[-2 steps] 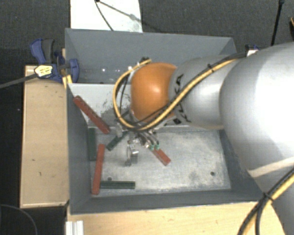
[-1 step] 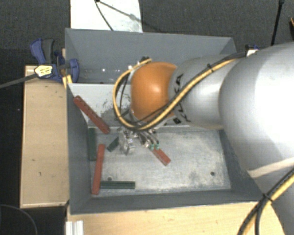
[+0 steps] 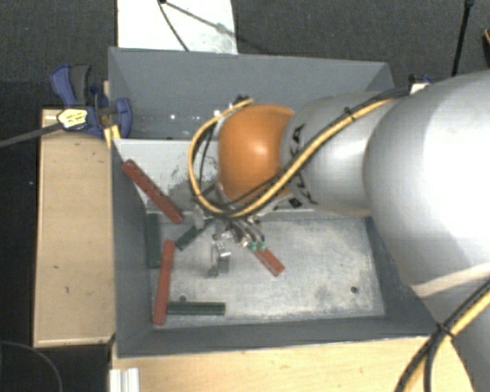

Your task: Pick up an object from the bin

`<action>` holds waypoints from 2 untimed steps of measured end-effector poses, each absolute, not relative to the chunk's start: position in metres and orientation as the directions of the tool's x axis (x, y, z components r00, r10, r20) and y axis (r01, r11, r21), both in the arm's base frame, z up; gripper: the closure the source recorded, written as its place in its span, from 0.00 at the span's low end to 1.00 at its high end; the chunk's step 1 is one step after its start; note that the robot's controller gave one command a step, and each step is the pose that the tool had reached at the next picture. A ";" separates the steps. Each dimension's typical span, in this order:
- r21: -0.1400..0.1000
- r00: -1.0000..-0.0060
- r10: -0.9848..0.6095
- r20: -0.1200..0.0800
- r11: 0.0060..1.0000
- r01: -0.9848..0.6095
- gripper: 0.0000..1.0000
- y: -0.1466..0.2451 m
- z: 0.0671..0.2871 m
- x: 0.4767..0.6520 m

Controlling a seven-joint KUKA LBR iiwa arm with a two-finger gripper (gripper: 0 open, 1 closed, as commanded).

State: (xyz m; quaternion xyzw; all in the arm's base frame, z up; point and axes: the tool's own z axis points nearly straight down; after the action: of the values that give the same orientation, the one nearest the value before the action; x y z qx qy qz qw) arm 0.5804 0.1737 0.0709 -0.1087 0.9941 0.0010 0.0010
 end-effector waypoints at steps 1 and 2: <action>0.002 -0.977 -0.213 -0.004 0.977 -0.213 1.00 0.174 0.072 0.581; 0.002 -0.977 -0.212 -0.002 0.977 -0.212 0.00 0.174 0.071 0.580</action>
Offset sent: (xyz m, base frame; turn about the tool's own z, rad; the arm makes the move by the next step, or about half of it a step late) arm 0.0000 0.0000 0.0000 0.0000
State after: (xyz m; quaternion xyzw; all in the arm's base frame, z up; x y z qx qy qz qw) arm 0.5803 0.1737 0.0709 -0.1064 0.9943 0.0011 0.0009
